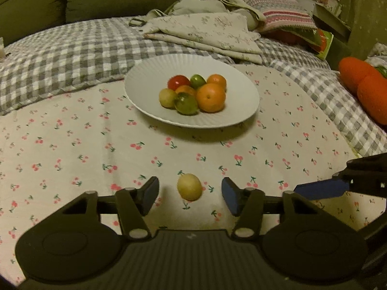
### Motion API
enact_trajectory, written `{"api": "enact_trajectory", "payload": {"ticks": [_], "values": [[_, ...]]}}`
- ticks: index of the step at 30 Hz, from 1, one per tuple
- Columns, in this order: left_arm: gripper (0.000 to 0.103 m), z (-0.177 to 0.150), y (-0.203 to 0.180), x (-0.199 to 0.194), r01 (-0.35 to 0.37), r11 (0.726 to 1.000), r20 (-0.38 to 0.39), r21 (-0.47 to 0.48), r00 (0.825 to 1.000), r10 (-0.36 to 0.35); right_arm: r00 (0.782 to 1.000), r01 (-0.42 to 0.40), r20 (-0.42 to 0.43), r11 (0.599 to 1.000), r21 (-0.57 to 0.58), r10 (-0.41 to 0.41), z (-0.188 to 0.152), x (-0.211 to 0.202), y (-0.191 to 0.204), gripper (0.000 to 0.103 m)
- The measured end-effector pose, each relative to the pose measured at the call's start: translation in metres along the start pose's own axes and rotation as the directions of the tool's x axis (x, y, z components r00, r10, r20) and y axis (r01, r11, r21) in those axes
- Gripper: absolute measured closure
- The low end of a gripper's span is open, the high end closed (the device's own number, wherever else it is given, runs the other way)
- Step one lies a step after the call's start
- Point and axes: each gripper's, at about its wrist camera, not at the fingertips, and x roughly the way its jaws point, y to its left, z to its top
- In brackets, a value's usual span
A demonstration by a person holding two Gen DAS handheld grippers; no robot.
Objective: Organize fruits
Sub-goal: 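Grasp a pale yellow fruit with the left tool while the right tool grasps another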
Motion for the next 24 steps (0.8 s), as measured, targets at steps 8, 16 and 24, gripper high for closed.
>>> {"api": "enact_trajectory", "payload": {"ticks": [8, 16, 24], "values": [[0.072, -0.004, 0.000, 0.016, 0.015, 1.000, -0.032, 0.001, 0.999, -0.015, 1.000, -0.008, -0.030, 1.000, -0.025, 0.007, -0.004, 0.007, 0.004, 0.029], [0.081, -0.002, 0.007, 0.013, 0.009, 0.999, -0.029, -0.031, 1.000, -0.010, 0.999, -0.019, -0.041, 0.998, -0.055, 0.017, -0.005, 0.012, 0.009, 0.029], [0.082, 0.001, 0.007, 0.000, 0.002, 0.999, -0.013, -0.045, 1.000, -0.003, 0.998, -0.054, -0.051, 0.992, -0.115, 0.048, -0.012, 0.021, 0.024, 0.034]]}}
